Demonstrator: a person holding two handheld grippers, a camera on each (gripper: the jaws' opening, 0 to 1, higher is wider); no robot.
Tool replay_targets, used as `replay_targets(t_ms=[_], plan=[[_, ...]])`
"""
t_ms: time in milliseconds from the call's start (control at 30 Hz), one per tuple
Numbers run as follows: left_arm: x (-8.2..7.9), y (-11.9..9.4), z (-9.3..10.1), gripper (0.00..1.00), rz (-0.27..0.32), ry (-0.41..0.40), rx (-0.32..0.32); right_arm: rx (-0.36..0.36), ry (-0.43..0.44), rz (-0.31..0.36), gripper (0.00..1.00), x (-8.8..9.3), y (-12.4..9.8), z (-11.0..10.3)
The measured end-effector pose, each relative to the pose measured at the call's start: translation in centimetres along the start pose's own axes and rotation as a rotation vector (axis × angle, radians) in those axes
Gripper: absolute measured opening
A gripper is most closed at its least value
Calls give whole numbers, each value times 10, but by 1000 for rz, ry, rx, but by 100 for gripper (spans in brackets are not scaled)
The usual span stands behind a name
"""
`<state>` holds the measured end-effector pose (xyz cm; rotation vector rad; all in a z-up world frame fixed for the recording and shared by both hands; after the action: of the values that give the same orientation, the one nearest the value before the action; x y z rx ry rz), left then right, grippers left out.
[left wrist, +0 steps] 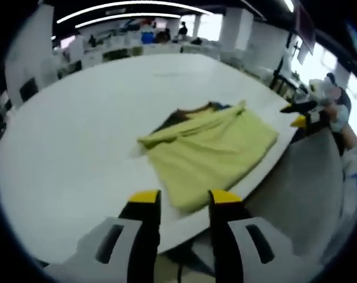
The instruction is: Fold the garment on the visible template until the final outline fits inside the template.
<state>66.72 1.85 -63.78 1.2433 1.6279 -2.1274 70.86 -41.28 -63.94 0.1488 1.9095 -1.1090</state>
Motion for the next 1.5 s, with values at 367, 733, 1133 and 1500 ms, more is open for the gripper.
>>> replay_targets(t_ms=[367,733,1133,1500], plan=[[9,13,-1,23,-5,-59,26,-9,81,-50,31,13,17,17],[19,31,-10,16,-24,-122,34,-31,131,-100,24,30,33,25],[33,40,-9,2,-52,-177,59,-38,135,-135,15,36,38,26],[36,38,-8,0,-65,-170,64,-35,149,-132,4,38,34,28]])
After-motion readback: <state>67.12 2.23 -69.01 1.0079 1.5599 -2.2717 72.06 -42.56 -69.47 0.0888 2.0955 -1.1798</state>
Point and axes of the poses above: the point that each gripper's makers call its tool centre point, and the gripper's own axes: y roughly forward along the fingers, z roughly to its right, x roughly out of its underside, the point moved 10 cm from there along -y, roughly backward along the fingers, and after that the axes turned 5 degrees about y, right-handed, at the moved point
